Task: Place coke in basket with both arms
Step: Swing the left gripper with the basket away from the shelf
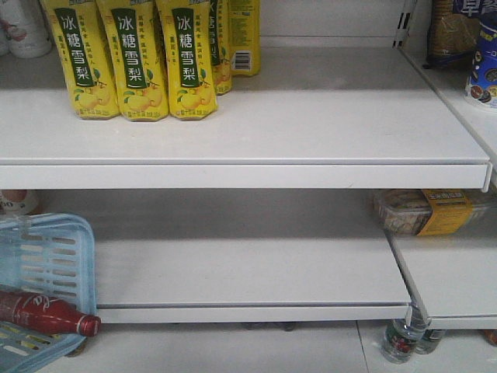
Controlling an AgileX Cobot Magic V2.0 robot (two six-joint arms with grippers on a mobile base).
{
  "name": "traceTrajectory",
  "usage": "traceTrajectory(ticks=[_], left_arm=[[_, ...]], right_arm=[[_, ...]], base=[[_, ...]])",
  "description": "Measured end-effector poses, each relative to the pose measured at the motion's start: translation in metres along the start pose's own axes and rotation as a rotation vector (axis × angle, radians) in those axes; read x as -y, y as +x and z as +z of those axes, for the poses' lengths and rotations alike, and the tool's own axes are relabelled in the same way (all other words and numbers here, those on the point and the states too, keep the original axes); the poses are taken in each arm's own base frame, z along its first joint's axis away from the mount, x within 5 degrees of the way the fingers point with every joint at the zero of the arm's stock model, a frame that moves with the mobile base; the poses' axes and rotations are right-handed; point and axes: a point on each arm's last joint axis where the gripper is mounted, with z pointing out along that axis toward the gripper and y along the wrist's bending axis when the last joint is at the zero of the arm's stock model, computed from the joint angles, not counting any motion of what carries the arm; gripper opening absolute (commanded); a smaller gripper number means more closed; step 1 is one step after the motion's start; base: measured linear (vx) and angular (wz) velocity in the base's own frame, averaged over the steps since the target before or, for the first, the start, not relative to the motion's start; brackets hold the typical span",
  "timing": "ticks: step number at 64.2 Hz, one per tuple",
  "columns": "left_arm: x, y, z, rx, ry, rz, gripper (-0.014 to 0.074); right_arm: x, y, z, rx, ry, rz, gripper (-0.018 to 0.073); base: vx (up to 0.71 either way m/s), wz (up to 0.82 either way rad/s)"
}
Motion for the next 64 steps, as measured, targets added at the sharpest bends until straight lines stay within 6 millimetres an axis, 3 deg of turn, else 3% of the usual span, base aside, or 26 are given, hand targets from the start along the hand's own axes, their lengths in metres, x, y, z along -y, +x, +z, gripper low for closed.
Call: traceTrajectory(ticks=[18,64], left_arm=[[-0.012,0.018,-0.009,0.099,-0.123,0.004,-0.0006],[-0.02,0.023,-0.016,0.098,-0.277,0.046,-0.0006]], right_arm=[[0.0,0.0,0.0,0.0,0.0,0.0,-0.0009],[0.0,0.0,0.0,0.001,0.0,0.0,-0.0009]], base=[[0.0,0.0],[0.0,0.0]])
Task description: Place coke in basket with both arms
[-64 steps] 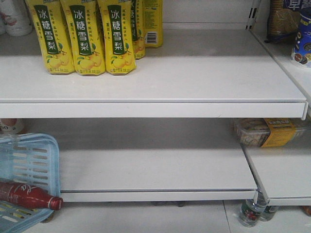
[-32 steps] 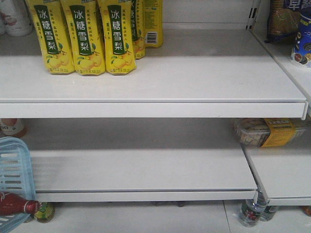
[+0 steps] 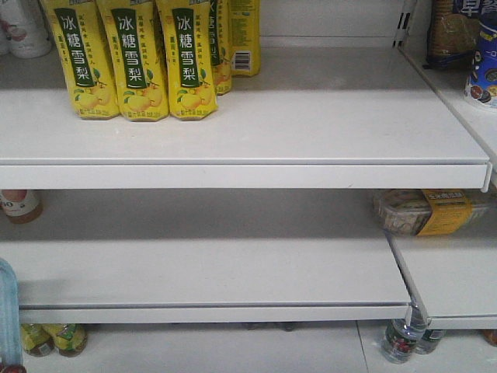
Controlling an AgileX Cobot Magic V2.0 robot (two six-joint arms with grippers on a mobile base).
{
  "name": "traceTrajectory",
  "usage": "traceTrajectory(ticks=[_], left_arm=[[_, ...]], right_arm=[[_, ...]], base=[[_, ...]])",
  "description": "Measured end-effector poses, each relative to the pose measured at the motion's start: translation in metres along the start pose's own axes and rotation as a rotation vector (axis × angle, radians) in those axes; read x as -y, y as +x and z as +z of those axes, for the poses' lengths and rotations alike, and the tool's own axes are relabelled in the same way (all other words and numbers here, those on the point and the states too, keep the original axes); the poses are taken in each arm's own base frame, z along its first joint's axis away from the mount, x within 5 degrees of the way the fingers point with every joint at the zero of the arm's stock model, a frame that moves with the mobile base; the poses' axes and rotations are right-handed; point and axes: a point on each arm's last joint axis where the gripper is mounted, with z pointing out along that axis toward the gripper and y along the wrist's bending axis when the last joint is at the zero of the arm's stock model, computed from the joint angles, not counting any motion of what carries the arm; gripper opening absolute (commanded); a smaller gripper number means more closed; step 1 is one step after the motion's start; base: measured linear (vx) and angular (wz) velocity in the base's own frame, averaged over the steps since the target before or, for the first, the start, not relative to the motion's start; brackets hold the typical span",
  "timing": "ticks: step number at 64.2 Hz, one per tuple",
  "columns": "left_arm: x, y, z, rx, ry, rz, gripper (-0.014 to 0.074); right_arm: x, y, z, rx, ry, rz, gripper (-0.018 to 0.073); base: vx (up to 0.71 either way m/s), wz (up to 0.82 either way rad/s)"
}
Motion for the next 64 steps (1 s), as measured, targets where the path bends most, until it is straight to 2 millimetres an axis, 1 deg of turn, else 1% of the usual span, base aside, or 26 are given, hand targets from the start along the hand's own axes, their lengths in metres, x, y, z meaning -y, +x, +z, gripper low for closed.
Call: traceTrajectory(ticks=[12,31,64], left_arm=[[0.0,0.0018,0.0,-0.02,0.001,-0.002,-0.0006],[0.0038,0.0012,-0.0001,-0.015,0.065,0.001,-0.0006],[0.0039,0.0019,-0.0002,-0.023,0.069,0.002,-0.0006]], right_arm=[[0.0,0.0,0.0,0.0,0.0,0.0,-0.0009],[0.0,0.0001,0.0,-0.001,0.0,0.0,-0.0009],[0.0,0.0,0.0,0.0,0.0,0.0,-0.0009]], base=[[0.0,0.0],[0.0,0.0],[0.0,0.0]])
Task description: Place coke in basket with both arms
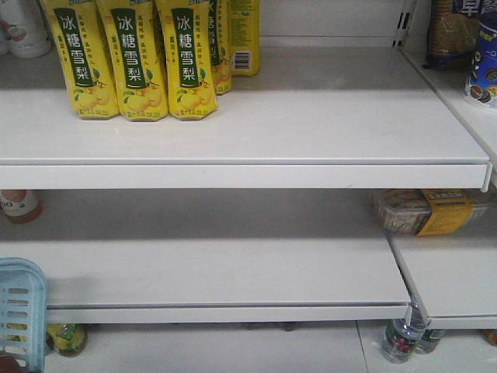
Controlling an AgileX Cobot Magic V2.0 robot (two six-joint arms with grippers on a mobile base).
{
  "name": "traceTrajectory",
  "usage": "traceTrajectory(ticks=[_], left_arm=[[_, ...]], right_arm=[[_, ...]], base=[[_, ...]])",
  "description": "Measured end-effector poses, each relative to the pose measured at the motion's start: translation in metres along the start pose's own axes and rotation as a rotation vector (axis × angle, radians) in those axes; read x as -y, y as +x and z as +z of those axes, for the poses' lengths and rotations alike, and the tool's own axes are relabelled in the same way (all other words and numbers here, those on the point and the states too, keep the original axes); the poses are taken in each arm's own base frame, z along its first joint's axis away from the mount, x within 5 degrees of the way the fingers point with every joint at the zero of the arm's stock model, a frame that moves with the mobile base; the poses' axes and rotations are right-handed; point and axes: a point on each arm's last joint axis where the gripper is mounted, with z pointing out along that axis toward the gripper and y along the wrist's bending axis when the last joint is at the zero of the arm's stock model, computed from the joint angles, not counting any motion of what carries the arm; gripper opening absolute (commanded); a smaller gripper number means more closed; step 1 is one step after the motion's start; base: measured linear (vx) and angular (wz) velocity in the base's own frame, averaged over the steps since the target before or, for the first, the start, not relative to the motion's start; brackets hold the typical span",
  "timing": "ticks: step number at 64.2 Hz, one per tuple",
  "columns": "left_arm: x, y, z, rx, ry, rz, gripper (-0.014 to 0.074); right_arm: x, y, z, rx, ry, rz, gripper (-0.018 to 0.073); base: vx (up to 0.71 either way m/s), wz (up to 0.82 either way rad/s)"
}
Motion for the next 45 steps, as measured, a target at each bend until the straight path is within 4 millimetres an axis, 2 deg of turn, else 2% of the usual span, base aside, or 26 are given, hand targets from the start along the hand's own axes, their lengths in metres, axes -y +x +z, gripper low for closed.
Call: traceTrajectory(ticks=[35,45], left_arm=[[0.0,0.0,0.0,0.0,0.0,0.0,-0.0006],[0.0,0.0,0.0,0.0,0.0,0.0,-0.0006]], right_arm=[[0.0,0.0,0.0,0.0,0.0,0.0,-0.0009],[-0.0003,0.0052,-0.0031,0.02,0.002,-0.001,-0.0009]], base=[[0.0,0.0],[0.0,0.0]])
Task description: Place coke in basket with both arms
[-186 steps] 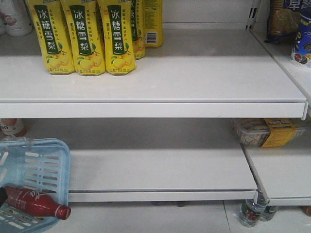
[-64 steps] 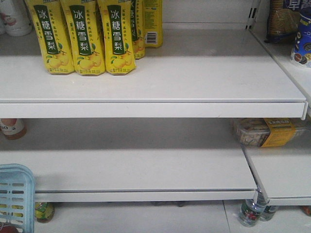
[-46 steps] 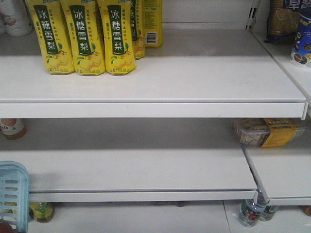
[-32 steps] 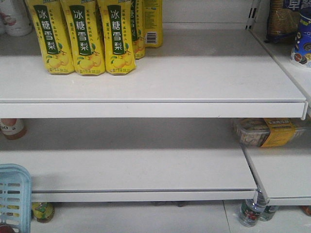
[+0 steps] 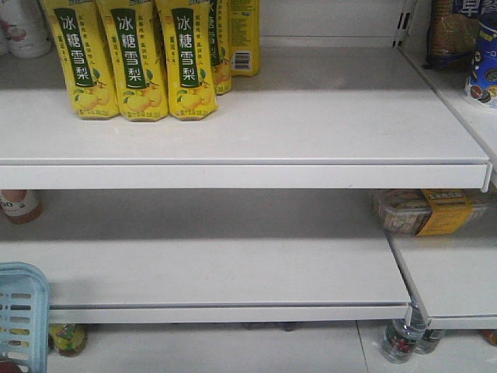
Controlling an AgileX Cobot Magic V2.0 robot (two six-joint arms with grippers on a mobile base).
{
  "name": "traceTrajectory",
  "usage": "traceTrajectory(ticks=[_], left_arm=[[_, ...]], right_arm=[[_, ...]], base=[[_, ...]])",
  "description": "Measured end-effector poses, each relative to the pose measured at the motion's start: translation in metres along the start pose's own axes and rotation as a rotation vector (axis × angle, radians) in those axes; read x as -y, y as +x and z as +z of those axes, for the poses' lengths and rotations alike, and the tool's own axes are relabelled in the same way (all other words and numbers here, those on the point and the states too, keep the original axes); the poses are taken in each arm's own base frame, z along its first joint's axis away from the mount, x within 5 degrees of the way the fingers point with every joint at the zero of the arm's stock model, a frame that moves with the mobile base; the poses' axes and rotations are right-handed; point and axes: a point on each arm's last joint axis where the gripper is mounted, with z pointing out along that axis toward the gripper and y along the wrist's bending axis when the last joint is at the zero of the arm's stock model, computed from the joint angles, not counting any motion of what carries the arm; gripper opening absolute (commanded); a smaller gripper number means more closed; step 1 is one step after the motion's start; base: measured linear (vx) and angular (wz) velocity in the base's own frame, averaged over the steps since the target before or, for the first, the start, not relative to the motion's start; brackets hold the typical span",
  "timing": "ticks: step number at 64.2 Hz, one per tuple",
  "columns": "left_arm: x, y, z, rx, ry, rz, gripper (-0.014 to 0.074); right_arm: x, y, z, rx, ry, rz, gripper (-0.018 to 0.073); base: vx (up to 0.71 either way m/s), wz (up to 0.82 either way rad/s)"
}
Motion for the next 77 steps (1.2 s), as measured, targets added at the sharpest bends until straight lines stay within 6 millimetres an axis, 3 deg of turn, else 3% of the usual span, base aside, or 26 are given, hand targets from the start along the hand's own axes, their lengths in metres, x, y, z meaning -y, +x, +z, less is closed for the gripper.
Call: traceTrajectory(ticks=[23,35,77], left_arm=[[0.0,0.0,0.0,0.0,0.0,0.0,-0.0006],[0.0,0.0,0.0,-0.001,0.0,0.0,-0.0006],[0.0,0.0,0.0,-0.001,0.0,0.0,-0.0006]], right_arm=[[-0.01,0.038,-0.002,0.013,-0.143,0.012,-0.0009],[-0.012,0.037,-0.002,0.043,-0.168,0.082,-0.0009],[-0.011,0.037,-0.002,0.05,-0.164,0.024,-0.0009]], base=[[0.0,0.0],[0.0,0.0],[0.0,0.0]])
